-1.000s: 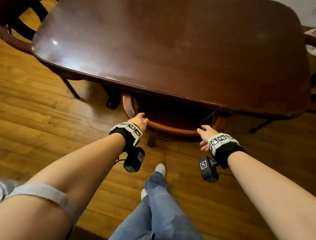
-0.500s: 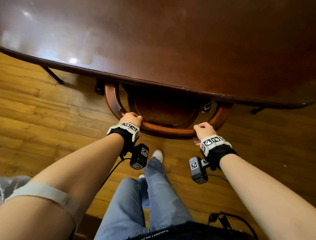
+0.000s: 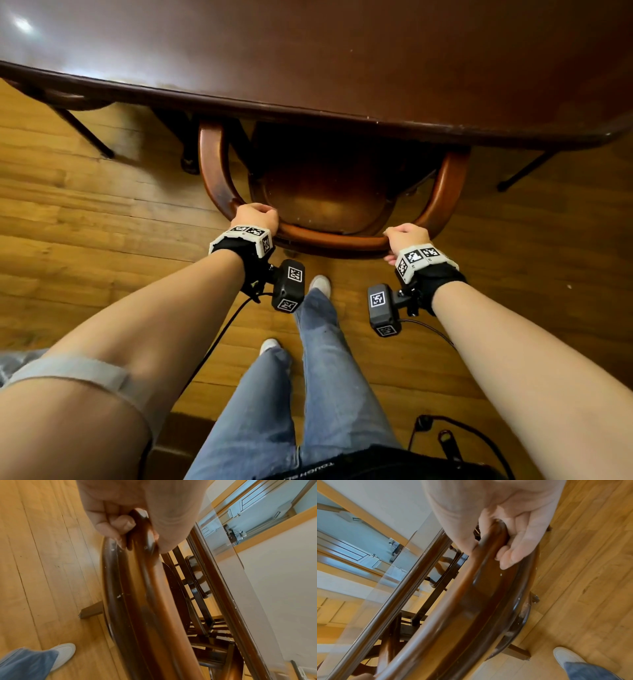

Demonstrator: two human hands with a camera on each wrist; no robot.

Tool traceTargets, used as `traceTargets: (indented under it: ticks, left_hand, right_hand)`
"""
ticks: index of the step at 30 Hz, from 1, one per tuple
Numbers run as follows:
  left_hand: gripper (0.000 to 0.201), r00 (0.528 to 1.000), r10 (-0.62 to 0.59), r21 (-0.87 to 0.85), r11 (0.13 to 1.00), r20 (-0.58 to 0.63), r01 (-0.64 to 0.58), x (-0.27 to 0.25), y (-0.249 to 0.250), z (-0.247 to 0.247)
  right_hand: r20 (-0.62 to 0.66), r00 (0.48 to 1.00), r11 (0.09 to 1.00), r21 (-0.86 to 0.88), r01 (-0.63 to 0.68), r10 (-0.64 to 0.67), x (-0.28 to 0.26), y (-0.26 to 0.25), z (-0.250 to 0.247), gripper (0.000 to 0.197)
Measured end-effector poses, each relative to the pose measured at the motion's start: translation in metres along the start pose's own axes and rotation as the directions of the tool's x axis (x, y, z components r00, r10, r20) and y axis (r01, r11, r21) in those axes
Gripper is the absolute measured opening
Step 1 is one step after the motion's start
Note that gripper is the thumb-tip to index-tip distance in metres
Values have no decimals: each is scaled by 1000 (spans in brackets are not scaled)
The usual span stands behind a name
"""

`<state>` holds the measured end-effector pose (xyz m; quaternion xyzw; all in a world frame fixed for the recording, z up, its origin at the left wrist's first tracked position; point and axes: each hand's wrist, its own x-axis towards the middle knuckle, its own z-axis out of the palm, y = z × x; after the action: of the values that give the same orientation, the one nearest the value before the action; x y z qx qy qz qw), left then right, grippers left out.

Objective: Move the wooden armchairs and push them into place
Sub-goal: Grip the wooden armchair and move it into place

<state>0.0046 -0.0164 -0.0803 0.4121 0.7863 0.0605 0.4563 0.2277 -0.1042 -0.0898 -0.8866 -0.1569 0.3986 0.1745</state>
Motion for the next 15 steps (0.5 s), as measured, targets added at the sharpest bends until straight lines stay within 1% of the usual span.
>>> traceTargets:
  ticks: [3,6,8,10,13,15]
  left_hand:
    - [26,1000,17,0,1000,20,-17,-19,-39,-7]
    - [25,1000,8,-4,1000,26,-8,-42,-76,-13]
    - [23,999,-2,4,1000,53,2,-56,-100,-17]
    - [23,998,-9,5,1000,58,9,-70,-117,-19]
    - [24,997,-22,16,1000,77,21,-90,-148,-22]
    - [24,996,-30,26,999,80,28,-101,-164,-20]
  right_hand:
    - [-20,999,1000,19,-25,25,-29,34,10,19]
    - [-16,998,998,34,-55,56,-61,66,17,20]
    - [-2,998,997,42,-67,68,-81,89,20,21]
    - [6,997,996,35,-78,78,-97,103,20,19]
    - [35,995,995,29,-95,94,-122,132,23,9]
    - [49,994,995,29,-100,98,-133,147,24,8]
